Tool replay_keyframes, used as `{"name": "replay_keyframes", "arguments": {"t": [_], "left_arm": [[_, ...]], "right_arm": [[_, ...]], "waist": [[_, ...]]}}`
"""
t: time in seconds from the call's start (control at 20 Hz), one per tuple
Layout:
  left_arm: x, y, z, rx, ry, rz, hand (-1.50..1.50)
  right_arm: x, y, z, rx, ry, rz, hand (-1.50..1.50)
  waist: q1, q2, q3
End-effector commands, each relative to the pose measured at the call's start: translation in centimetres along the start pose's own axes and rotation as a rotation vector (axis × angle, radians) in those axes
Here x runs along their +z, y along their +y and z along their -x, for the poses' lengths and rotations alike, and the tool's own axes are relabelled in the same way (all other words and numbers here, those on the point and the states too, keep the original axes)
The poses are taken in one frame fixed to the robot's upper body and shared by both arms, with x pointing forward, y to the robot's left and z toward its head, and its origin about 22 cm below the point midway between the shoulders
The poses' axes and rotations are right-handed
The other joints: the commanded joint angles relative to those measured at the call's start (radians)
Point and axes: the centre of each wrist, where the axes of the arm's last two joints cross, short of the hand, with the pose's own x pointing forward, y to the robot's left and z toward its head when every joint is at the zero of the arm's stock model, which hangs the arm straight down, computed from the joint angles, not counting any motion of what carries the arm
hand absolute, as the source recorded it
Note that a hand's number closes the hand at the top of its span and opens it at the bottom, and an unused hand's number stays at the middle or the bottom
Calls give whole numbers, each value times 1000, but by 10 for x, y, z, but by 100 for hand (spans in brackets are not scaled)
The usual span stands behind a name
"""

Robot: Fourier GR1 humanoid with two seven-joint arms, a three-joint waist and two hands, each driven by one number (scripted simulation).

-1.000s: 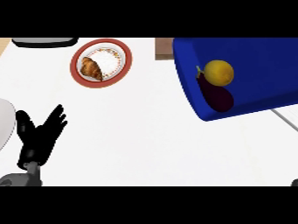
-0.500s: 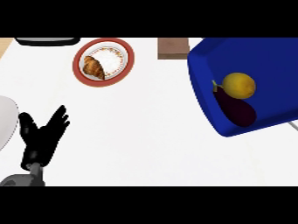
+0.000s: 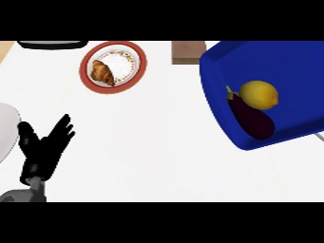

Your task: Pick the lemon from the tray and place it in the tiered shelf

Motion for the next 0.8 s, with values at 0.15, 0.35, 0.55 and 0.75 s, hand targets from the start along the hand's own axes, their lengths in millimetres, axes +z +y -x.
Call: {"name": "replay_keyframes", "arguments": {"t": [0.15,0.35,0.55,0.75], "left_arm": [[5,-6,-13,-7,0,3,0],[8,-12,6,-5,-5,-1,0],[-6,-7,1,4,14,0,0],[3,2,-7,0,-1,-1,0]], "right_arm": [[-22,10,18,-38,-33,4,150],[7,14,3,-29,-63,-20,150],[-13,10,2,82,-47,-42,150],[-13,-9,9,-168,52,64,150]], "waist": [[3,1,0],[0,-1,-1],[0,1,-1],[3,0,0]]}}
